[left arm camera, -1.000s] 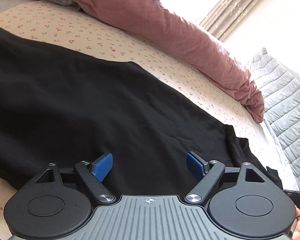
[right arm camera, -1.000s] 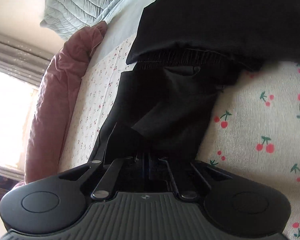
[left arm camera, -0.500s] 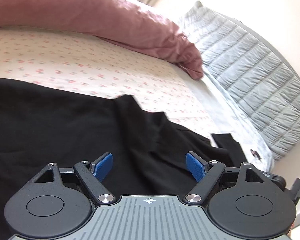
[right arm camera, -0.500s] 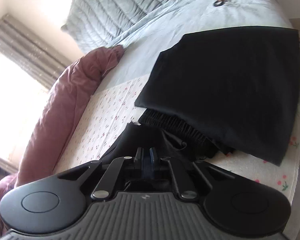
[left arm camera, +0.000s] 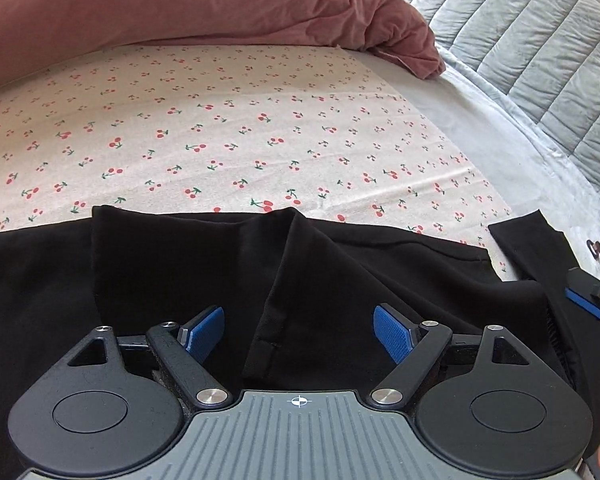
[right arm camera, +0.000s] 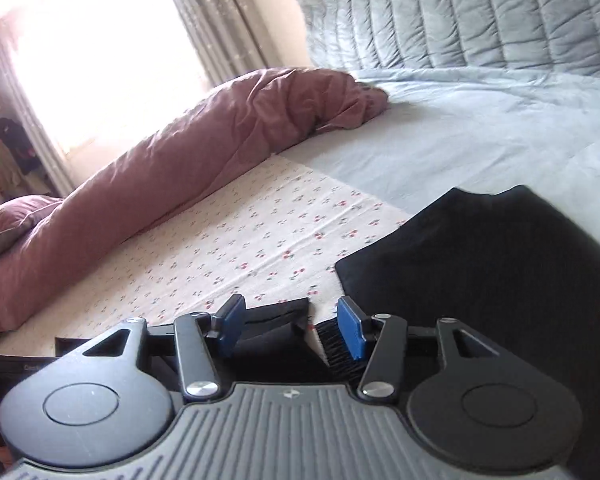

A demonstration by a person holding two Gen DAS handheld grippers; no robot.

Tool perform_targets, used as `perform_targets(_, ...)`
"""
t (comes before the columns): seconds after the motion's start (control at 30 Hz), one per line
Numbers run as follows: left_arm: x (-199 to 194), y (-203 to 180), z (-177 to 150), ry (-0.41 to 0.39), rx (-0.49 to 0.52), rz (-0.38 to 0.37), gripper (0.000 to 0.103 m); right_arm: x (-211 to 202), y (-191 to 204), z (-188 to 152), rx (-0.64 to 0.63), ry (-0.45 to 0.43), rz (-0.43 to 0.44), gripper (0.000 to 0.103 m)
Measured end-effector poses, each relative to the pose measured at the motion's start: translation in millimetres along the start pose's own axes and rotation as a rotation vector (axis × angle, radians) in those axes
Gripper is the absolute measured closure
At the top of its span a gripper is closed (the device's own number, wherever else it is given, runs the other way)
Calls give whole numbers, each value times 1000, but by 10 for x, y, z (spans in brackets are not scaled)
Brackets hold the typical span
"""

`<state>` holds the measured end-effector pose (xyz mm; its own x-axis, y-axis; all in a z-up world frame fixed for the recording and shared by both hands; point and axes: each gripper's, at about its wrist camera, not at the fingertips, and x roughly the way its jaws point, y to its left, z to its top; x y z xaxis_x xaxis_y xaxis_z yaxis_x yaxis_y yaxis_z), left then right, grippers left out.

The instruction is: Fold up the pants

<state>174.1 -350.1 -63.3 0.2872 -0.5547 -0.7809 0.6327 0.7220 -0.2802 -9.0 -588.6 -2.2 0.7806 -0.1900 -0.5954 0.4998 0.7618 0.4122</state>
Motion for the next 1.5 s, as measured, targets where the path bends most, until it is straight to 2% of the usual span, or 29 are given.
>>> perform_targets(0.07, 67, -21, 15, 6, 19, -10, 20, 349, 17, -51, -41, 106, -65, 70)
perform_targets(0.1, 74, -25, 5, -9, 31, 5, 23, 420, 53, -76, -74, 116, -70, 73)
perform_targets(0.13, 84, -35, 3, -23, 46, 24, 36, 487, 105, -102, -98, 143, -66, 81)
perform_targets(0.17, 98, -50, 5, -28, 73, 40, 77, 479, 134, -110, -107, 143, -74, 103)
perform_targets(0.2, 110, -52, 18, -25, 83, 53, 95, 475, 155, -94, -100, 132, -82, 103)
perform_targets(0.27, 93, -5, 82, -24, 45, 4, 99, 379, 220, -67, -115, 57, -97, 103)
perform_targets(0.37, -24, -16, 201, -91, 39, -71, 100, 161, 309, 25, -108, -31, -76, 103)
perform_targets(0.47, -79, -91, 354, -118, 29, -109, 100, 122, 346, 30, -100, -55, -83, 103)
perform_targets(0.63, -19, -463, 677, -132, -6, -231, 100, 190, 275, 0, -99, -16, -75, 103)
perform_targets(0.77, 234, -928, 803, -114, 8, -305, 100, 206, 31, 1, 27, 19, 12, 103)
perform_targets(0.8, 316, -1036, 820, -100, 10, -307, 100, 199, 0, 3, 37, 22, 7, 103)
perform_targets(0.83, 406, -1126, 830, -82, 14, -306, 100, 182, -21, 6, 42, 17, -20, 97)
perform_targets(0.87, 494, -1194, 833, -67, 14, -298, 100, 148, -43, 12, 39, 2, -68, 85)
perform_targets(0.9, 605, -1242, 821, -51, 12, -292, 100, 104, -56, 17, 40, -15, -97, 77)
perform_targets(0.93, 686, -1249, 798, -33, 7, -294, 99, 52, -67, 18, 44, -34, -106, 64)
perform_targets(0.97, 768, -1207, 755, -7, -12, -303, 98, -10, -67, 21, 45, -48, -108, 59)
perform_targets(1.03, 885, -1049, 703, 28, -87, -335, 96, -150, 31, 5, -16, -83, -109, 58)
perform_targets(1.07, 922, -962, 683, 36, -129, -352, 89, -202, 93, -13, -56, -101, -100, 58)
perform_targets(1.13, 952, -832, 660, 35, -187, -374, 78, -264, 241, -56, -144, -112, -29, 58)
perform_targets(1.2, 960, -755, 673, 26, -236, -381, 66, -168, 353, -106, -200, -43, 22, 58)
perform_targets(1.23, 955, -738, 693, 20, -253, -386, 61, -88, 420, -149, -245, 0, 15, 58)
perform_targets(1.3, 918, -738, 728, 0, -265, -405, 57, 55, 508, -238, -327, 74, -36, 58)
perform_targets(1.4, 860, -808, 777, -14, -231, -405, 50, 185, 532, -358, -402, 158, -125, 61)
perform_targets(1.43, 850, -832, 788, -20, -218, -403, 50, 205, 510, -374, -401, 178, -130, 72)
perform_targets(1.47, 846, -847, 796, -25, -214, -399, 50, 215, 469, -373, -384, 192, -133, 102)
perform_targets(1.5, 851, -855, 801, -23, -217, -394, 50, 206, 443, -360, -372, 190, -143, 103)
